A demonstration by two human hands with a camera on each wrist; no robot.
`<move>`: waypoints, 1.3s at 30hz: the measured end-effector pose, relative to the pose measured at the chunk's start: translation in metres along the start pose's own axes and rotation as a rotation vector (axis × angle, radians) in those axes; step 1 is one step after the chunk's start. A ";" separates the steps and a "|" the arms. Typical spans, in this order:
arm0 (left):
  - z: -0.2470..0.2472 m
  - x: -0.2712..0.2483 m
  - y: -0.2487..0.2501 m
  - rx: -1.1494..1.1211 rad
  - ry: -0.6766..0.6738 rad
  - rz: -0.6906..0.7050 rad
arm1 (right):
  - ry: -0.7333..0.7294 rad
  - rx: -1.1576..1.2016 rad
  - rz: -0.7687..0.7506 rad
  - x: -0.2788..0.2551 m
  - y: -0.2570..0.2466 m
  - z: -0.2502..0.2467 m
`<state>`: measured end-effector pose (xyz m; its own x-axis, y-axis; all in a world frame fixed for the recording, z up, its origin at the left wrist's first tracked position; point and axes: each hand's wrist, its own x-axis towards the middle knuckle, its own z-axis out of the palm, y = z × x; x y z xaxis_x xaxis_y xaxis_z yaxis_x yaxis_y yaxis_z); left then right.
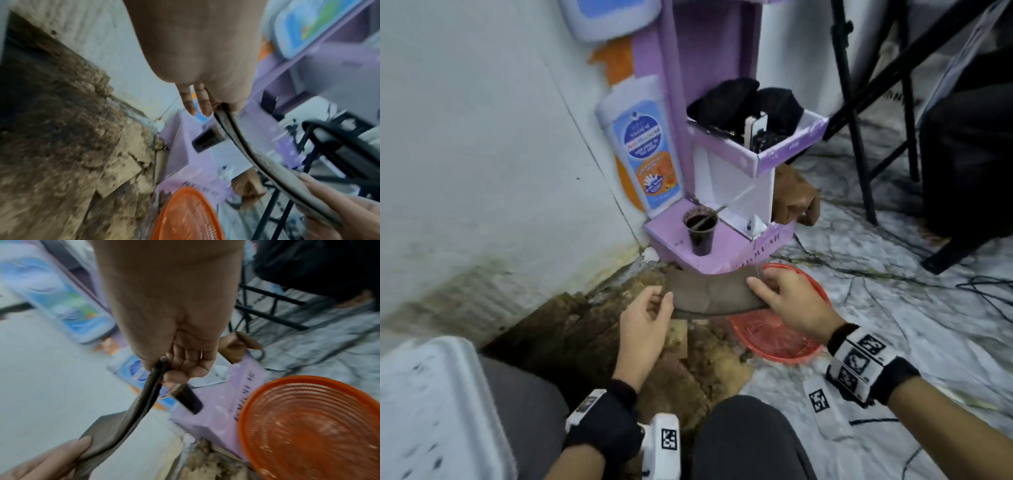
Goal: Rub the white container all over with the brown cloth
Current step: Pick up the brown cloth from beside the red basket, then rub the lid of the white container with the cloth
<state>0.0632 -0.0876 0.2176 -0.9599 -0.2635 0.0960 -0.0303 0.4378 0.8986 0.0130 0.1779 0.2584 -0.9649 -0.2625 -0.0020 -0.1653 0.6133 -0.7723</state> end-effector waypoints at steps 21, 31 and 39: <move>-0.292 -0.209 -0.004 -0.039 0.549 -0.039 | -0.430 -0.260 -0.348 -0.098 -0.298 0.129; -0.325 -0.185 -0.055 0.145 0.377 -0.073 | -0.384 -0.129 -0.067 -0.130 -0.277 0.225; -0.329 -0.135 -0.075 0.439 0.277 -0.006 | -0.509 -0.016 0.214 -0.165 -0.244 0.276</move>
<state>0.2865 -0.3679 0.2784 -0.8513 -0.4590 0.2543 -0.2072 0.7392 0.6408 0.2689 -0.1340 0.2714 -0.7578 -0.4548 -0.4679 0.0173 0.7029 -0.7111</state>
